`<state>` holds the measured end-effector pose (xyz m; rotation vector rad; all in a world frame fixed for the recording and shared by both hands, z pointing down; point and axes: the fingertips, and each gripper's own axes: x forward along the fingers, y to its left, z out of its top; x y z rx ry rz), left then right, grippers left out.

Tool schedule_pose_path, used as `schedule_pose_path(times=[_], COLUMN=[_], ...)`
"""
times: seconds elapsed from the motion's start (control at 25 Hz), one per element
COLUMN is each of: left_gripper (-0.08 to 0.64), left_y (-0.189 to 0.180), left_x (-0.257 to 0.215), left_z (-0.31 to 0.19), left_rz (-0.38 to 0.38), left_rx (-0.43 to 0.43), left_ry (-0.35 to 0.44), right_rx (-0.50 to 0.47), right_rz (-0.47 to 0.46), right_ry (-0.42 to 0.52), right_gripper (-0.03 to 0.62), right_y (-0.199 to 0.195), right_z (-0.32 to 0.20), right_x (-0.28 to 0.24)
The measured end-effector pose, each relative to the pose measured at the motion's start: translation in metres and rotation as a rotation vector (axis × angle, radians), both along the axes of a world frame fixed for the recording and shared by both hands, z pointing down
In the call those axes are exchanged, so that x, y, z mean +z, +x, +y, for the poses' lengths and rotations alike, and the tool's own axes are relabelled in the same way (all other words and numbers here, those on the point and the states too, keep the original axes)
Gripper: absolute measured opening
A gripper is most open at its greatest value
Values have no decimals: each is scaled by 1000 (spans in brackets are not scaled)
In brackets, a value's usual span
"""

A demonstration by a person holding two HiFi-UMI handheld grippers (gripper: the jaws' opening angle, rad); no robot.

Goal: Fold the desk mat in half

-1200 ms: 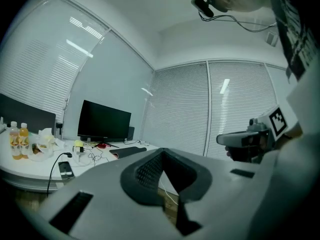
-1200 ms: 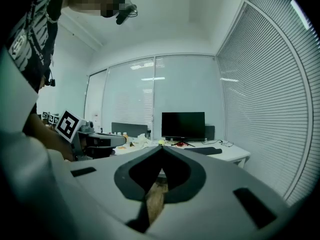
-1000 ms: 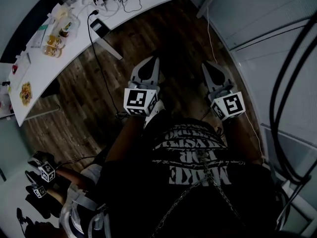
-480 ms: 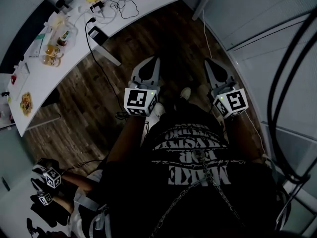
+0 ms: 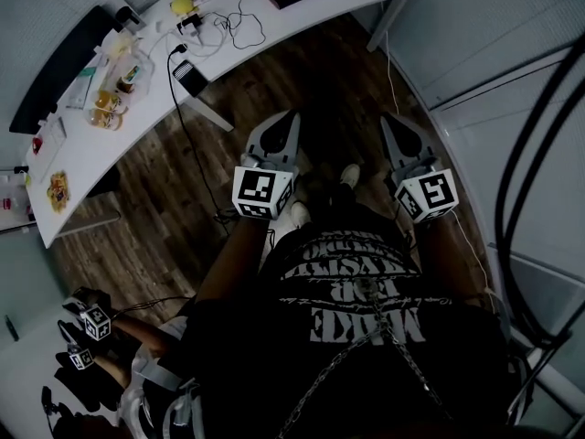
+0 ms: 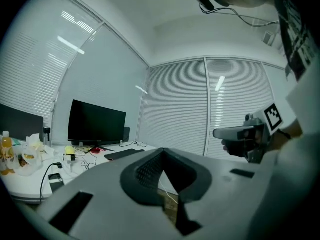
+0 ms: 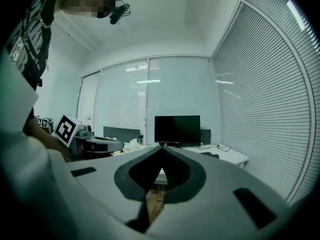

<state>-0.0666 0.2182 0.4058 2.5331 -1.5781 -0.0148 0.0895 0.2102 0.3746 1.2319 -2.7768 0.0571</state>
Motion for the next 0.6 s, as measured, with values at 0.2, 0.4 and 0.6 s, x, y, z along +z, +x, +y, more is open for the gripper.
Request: schedule_pose_path(times=[0.2,0.4,0.6], left_gripper=[5,5,5], left_y=[15,27,50], left_x=[1,-8,-16], left_z=[-32,-80,-123], left_rz=[-20,-35,-39], left_rx=[-47,-122,-134], left_ry=[-1,37,46], right_rx=[-6,-19,-54], right_rz=[-11,-19,-12], right_ry=[-11,-15,5], right_gripper=[-1,0,-1], right_y=[23,46,63], right_z=[-36,-86,-128], right_x=[4,4,1])
